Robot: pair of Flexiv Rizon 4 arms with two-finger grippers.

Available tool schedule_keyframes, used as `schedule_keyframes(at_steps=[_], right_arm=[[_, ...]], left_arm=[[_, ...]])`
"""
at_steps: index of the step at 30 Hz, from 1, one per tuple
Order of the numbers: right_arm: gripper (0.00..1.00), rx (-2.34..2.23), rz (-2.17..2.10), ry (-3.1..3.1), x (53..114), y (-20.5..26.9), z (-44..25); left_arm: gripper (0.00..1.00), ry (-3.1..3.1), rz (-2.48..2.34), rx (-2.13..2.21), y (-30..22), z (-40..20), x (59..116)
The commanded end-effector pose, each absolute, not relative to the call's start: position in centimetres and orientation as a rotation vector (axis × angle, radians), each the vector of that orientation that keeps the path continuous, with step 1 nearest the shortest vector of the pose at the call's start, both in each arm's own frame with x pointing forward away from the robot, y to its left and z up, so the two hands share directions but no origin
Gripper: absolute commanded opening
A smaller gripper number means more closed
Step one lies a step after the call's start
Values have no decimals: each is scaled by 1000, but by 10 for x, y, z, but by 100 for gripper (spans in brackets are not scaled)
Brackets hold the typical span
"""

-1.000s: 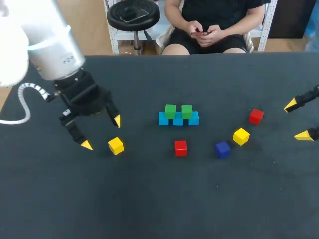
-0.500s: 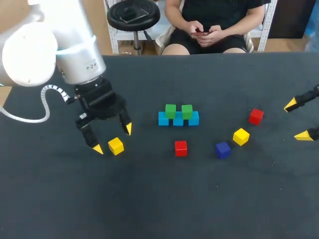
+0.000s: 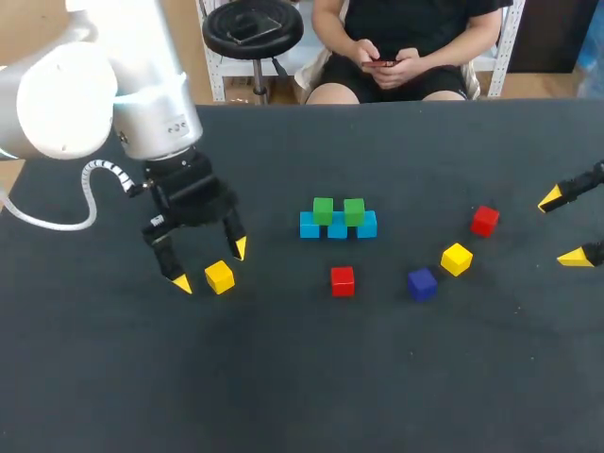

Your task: Place the blue cubes, place green cubes on the blue cubes, place the yellow cubes on the green cubes, then place the red cubes on the yellow cubes, and place purple cube on the red cubes.

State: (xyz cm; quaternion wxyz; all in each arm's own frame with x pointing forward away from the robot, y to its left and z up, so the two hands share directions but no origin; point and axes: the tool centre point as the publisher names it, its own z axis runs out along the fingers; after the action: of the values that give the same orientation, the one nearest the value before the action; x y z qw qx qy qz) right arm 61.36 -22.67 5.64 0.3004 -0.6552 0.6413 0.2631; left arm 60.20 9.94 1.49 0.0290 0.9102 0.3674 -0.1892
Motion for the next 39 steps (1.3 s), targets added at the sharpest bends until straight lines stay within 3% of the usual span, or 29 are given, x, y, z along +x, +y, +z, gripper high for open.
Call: schedule_keyframes(at_steps=[1,3,6,14,16,20,29,39], right_arm=[[100,-1738,701,1699,615,-227,55],[100,-1738,701,1699,615,-227,55],[100,-1738,701,1699,615,-227,55],[100,-1738,701,1699,615,-227,55],[100,-1738,701,1699,615,-227,55],[100,-1738,701,1699,615,-227,55],[100,-1738,701,1699,615,-227,55],[100,-1738,701,1699,615,-227,55]], left_arm=[[100,1132,-582,2808,99,11,604],[92,1135,-578,2807,98,9,604],[70,1140,-575,2806,98,7,606],[46,1135,-567,2816,97,5,607],[34,1136,-566,2814,97,5,607],[0,1146,-566,2797,96,6,606],[0,1182,-563,2713,97,19,597],[0,1555,-516,2397,82,81,607]])
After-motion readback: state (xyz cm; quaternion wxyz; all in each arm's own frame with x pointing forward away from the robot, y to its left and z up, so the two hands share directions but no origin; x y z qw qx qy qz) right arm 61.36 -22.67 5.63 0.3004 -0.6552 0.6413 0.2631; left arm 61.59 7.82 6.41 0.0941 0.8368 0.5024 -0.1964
